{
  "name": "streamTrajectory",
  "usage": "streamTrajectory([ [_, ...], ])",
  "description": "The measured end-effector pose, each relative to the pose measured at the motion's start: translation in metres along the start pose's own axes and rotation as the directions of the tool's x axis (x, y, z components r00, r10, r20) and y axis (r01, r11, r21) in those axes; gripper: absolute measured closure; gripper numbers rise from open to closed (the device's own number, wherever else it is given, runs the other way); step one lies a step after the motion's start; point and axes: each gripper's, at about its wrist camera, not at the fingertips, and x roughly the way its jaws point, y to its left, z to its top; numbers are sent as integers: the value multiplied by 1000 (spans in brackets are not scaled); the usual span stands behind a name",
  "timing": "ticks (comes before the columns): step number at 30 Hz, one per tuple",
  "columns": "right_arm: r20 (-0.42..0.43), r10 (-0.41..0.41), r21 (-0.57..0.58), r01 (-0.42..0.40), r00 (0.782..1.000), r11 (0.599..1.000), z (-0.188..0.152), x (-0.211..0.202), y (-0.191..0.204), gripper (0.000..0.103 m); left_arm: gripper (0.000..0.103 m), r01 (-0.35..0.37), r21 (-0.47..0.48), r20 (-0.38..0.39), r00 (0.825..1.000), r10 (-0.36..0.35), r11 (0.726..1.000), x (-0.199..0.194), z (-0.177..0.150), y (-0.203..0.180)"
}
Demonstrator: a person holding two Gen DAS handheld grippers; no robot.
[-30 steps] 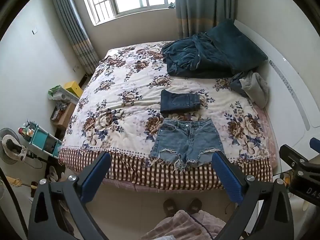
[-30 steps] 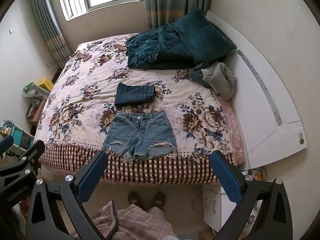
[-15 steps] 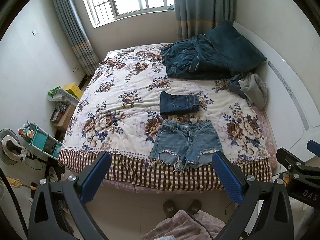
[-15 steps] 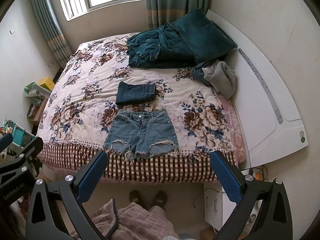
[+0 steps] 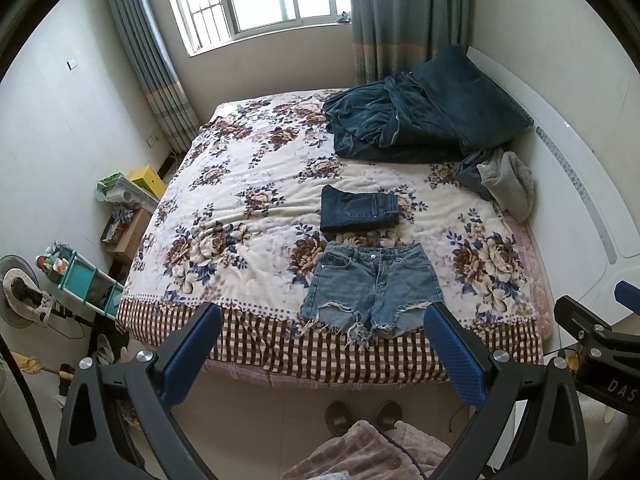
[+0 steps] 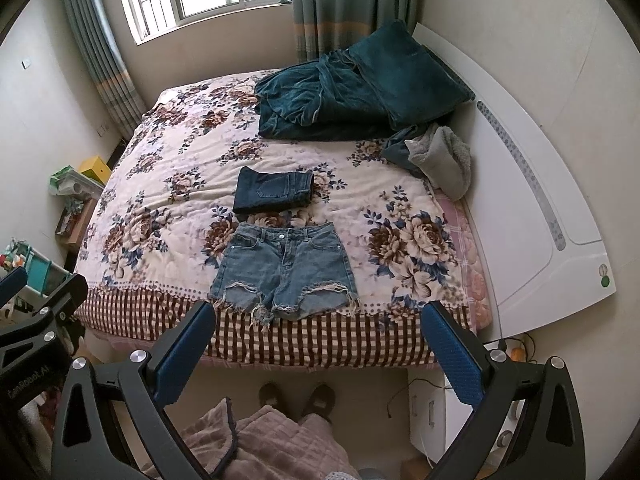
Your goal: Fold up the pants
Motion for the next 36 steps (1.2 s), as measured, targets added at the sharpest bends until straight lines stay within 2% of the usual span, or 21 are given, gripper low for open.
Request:
streamTrajectory([
  [8,2,4,1,-4,1000,1000,0,1,0,0,0,1,-3,3,1000,-1,1000,-3,5,-3],
  [9,2,8,0,-8,1000,1000,10,-6,1,0,0,1,-3,3,1000,-1,1000,-2,3,-1],
  [17,8,2,-3,-2,1000,1000,17,-8,-1,0,0,3,-4,6,1000,-3,1000,-3,2,0],
  [36,14,0,-6,0,1000,1000,10,-8,0,0,0,6,-4,11,1000,-6,1000,-4,1,-1],
])
